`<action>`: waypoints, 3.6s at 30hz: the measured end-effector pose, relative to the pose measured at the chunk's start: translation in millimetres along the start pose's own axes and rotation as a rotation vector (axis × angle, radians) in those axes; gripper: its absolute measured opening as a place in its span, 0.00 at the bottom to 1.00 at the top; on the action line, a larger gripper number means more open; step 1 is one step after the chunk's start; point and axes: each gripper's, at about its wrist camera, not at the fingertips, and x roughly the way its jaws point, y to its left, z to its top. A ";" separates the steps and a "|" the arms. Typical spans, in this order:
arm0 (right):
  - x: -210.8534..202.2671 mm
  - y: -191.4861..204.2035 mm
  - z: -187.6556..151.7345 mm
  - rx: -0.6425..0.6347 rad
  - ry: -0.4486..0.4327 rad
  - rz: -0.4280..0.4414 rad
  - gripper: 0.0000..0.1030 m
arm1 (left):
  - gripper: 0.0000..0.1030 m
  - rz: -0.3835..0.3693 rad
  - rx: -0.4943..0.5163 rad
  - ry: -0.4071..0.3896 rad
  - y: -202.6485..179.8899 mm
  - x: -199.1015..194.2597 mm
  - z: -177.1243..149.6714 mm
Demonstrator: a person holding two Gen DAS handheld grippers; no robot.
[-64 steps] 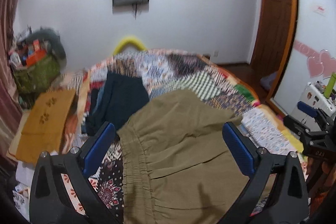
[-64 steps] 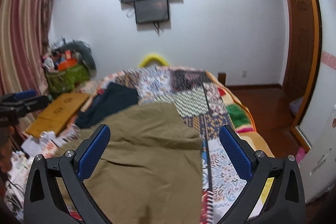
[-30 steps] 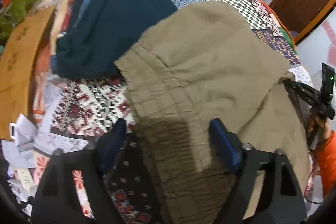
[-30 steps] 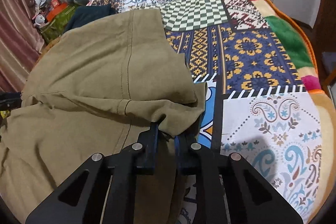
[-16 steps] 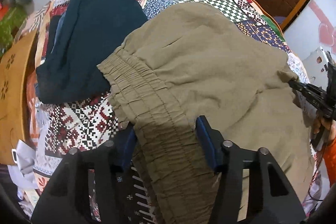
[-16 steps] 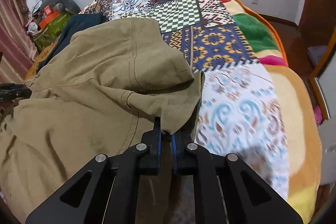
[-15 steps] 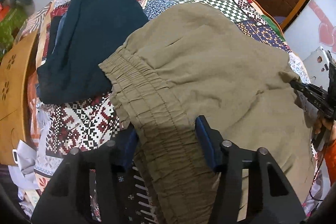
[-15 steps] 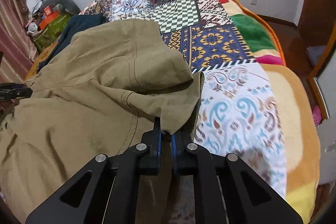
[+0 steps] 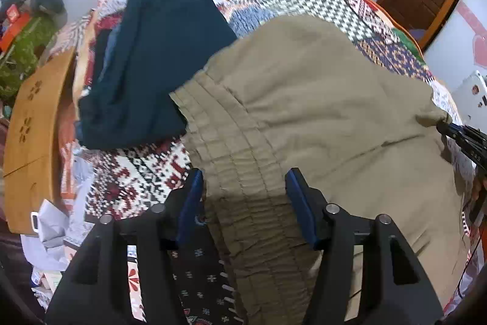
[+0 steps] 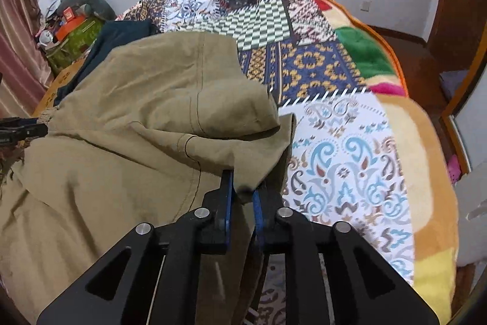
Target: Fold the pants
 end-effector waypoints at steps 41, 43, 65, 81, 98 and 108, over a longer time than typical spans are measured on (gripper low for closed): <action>45.5 -10.2 34.4 -0.149 0.029 0.000 0.10 | 0.53 -0.025 -0.018 0.036 7.2 39.1 35.0; 44.4 -12.6 32.9 -0.150 0.029 -0.011 0.09 | 0.54 0.015 0.008 0.050 3.4 41.8 35.4; -10.3 0.9 79.4 -0.120 -0.086 0.048 0.51 | 0.76 0.086 -0.131 -0.142 49.2 -11.5 54.4; 98.1 18.6 163.6 -0.073 -0.008 0.064 0.60 | 0.78 -0.044 -0.252 0.033 81.4 84.0 86.6; 184.7 8.7 166.8 0.021 0.132 0.129 0.10 | 0.51 -0.124 -0.268 0.028 74.0 112.1 79.8; 97.7 19.3 193.1 -0.070 -0.119 0.039 0.05 | 0.43 0.009 -0.186 -0.137 62.3 50.4 101.1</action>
